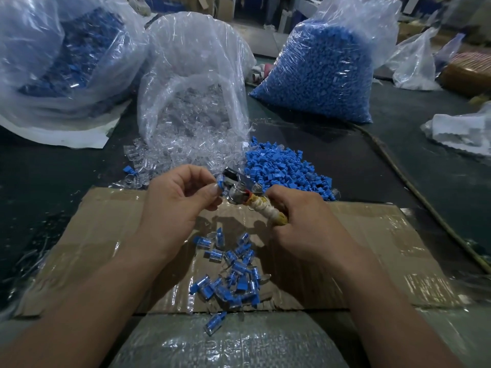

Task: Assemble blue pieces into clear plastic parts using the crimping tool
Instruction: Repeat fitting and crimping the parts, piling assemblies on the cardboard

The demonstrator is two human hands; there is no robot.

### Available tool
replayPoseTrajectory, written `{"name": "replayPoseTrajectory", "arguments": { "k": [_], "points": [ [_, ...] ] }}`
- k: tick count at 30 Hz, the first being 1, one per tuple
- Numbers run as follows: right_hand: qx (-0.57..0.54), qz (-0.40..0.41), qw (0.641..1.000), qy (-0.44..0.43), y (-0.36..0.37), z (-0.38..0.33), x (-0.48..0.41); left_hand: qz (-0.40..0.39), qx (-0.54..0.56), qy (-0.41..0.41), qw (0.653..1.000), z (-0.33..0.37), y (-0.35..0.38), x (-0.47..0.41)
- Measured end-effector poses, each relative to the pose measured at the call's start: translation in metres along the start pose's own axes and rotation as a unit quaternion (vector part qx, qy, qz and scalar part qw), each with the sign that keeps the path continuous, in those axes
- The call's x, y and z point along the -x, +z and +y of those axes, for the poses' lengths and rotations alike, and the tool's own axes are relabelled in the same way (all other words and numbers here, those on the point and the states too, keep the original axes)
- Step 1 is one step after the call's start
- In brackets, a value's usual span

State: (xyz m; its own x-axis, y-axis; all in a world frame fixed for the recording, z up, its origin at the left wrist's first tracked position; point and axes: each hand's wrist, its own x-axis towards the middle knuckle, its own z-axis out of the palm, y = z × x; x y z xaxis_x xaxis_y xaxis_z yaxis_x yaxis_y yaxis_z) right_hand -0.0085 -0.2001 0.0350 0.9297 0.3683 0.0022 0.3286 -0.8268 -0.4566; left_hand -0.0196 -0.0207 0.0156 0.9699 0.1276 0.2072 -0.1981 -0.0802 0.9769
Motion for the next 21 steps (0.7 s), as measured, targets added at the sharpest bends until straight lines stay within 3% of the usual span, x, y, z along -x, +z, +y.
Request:
{"name": "replayPoseTrajectory", "arguments": {
  "k": [17,21],
  "points": [
    [0.008,0.009,1.0,-0.003,-0.003,0.013,-0.002,0.053,0.018,-0.027,0.998,0.002,-0.007,-0.002],
    [0.007,-0.025,1.0,0.016,-0.007,0.013,0.0,-0.038,0.066,-0.071,0.995,0.008,-0.012,0.001]
  ]
}}
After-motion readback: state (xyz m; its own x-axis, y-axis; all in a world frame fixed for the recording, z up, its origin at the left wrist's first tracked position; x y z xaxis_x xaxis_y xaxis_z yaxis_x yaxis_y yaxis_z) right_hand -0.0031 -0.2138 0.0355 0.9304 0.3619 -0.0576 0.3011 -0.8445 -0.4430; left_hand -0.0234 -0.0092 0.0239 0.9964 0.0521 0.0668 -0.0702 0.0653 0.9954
